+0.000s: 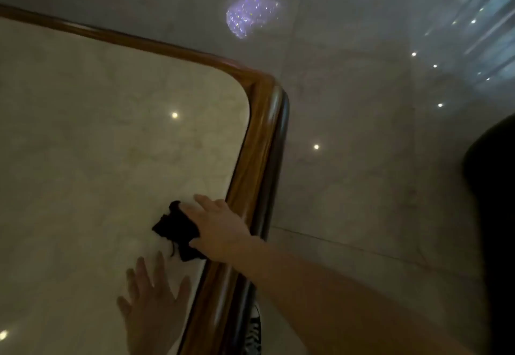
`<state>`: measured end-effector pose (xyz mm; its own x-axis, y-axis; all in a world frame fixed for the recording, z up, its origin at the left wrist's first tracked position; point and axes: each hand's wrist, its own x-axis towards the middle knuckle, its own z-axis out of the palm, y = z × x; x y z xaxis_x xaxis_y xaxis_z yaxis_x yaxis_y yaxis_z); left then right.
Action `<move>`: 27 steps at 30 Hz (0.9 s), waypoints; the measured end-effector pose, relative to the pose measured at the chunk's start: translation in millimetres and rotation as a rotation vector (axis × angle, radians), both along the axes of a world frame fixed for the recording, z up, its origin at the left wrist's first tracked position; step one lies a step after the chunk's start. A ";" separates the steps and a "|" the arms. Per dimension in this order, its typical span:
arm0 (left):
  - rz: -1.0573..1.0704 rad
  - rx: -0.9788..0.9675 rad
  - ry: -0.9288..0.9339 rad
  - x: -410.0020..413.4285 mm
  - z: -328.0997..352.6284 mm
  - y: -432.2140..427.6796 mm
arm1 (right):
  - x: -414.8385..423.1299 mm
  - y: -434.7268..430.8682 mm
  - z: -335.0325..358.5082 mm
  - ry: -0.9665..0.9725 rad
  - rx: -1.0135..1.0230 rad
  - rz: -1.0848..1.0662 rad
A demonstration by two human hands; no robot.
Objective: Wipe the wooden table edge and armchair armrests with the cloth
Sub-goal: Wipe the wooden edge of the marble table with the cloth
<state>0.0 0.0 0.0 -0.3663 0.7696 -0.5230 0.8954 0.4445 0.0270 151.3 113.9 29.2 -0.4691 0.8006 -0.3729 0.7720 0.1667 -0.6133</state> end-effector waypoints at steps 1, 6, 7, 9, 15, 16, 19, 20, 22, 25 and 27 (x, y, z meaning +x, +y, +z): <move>0.007 -0.001 -0.009 -4.7 -5.3 0.8 | -12.3 1.5 -6.6 -0.052 0.009 0.068; -0.029 0.110 0.015 -9.5 -28.0 -3.6 | -42.1 -3.9 -39.2 -0.240 0.145 0.242; -0.029 0.096 0.024 -10.0 -31.0 -2.8 | -43.0 -2.7 -42.1 -0.265 0.155 0.245; -0.014 0.065 0.021 -10.7 -36.8 0.1 | -42.9 2.3 -45.2 -0.303 0.176 0.239; -0.043 0.087 0.079 -18.7 -41.9 9.2 | -37.6 10.3 -42.2 -0.217 0.113 0.162; -0.049 0.076 0.087 -19.1 -40.2 11.4 | -34.2 9.5 -42.2 -0.217 0.096 0.147; -0.072 0.097 0.097 -19.1 -38.7 13.5 | -24.6 6.6 -40.2 -0.209 0.074 0.117; -0.080 0.099 0.106 -18.7 -39.2 12.8 | -21.9 5.1 -38.8 -0.202 0.063 0.109; -0.087 0.119 0.117 -18.5 -39.9 12.9 | -16.3 2.4 -36.1 -0.193 0.068 0.094; -0.065 0.133 0.102 -18.4 -38.4 14.0 | -3.1 0.9 -28.3 -0.168 0.125 0.062; -0.049 0.120 0.073 -17.2 -34.2 16.7 | 9.5 0.2 -18.4 -0.140 0.177 0.017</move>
